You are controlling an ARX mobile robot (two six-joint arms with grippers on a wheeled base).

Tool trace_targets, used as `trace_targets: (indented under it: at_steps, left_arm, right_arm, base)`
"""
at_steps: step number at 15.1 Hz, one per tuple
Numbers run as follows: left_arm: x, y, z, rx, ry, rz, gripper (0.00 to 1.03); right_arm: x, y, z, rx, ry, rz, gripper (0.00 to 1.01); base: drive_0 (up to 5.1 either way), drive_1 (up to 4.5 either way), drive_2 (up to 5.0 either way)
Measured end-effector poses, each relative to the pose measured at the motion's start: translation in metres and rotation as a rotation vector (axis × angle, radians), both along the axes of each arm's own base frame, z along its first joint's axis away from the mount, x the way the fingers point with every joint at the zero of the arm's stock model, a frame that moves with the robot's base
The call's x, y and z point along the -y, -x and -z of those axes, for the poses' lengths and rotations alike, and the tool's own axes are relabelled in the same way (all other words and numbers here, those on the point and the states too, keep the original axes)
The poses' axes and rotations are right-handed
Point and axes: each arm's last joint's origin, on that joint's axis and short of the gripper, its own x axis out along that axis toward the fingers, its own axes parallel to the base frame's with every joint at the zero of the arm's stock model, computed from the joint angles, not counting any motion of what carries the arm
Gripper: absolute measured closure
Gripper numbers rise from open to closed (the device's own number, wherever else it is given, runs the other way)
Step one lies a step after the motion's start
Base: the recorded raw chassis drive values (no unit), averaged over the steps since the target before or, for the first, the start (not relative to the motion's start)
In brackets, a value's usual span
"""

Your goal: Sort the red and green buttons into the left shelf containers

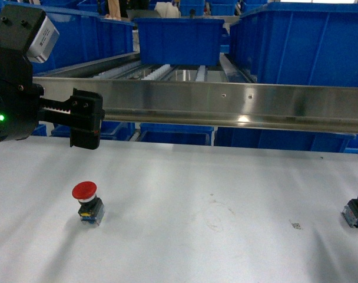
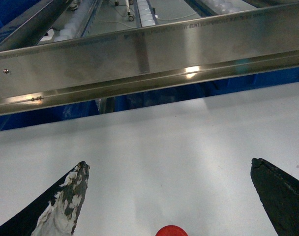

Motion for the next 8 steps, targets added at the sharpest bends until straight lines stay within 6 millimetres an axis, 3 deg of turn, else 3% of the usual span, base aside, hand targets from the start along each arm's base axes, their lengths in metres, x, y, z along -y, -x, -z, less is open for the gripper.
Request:
trace_targets:
  at_steps: [4,8]
  left_arm:
    - [0.0,0.0,0.0,0.0,0.0,0.001,0.05]
    - [0.0,0.0,0.0,0.0,0.0,0.0,0.05]
  right_arm:
    - [-0.021,-0.002,0.028,-0.075,0.061,0.007,0.03]
    - [-0.027,-0.032,0.024,-0.075,0.084,0.01,0.03]
  base:
    - [0.0,0.0,0.0]
    - [0.0,0.0,0.0]
